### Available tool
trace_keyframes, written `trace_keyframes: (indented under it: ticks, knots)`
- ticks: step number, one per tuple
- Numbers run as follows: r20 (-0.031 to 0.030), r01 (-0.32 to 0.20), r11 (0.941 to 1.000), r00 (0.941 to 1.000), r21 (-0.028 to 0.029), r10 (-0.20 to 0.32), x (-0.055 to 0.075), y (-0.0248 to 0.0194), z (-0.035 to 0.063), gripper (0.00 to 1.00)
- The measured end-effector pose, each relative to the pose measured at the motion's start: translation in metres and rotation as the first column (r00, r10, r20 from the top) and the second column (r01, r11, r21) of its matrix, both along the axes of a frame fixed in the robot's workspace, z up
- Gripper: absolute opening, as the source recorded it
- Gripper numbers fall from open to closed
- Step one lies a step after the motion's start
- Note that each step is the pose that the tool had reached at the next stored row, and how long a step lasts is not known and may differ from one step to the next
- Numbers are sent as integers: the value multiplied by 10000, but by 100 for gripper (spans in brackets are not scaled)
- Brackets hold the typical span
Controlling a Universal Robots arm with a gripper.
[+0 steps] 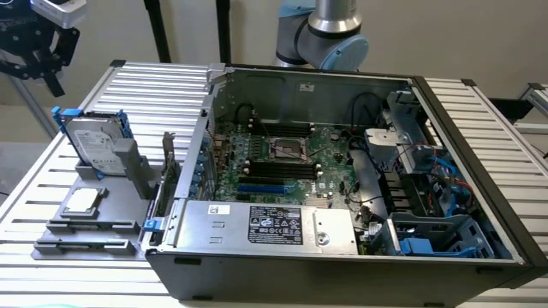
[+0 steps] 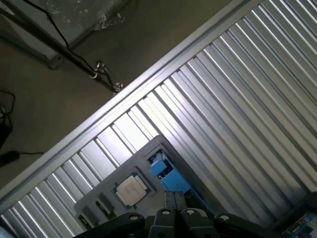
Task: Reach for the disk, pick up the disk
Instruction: 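Pick up the disk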
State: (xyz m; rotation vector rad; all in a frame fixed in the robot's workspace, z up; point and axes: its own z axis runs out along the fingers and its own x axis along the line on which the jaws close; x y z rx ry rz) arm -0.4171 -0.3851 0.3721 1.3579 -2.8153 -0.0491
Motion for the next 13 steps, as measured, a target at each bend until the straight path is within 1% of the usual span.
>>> trace_keyframes:
  ticks: [5, 10, 13]
  knots:
    - [1, -755, 9971, 9971, 0, 755, 2, 0, -11, 11]
    - [11, -1199, 9928, 9928, -1, 1199, 10, 4, -43, 11]
    - [14, -1473, 9891, 9891, -1, 1473, 16, 6, -63, 11]
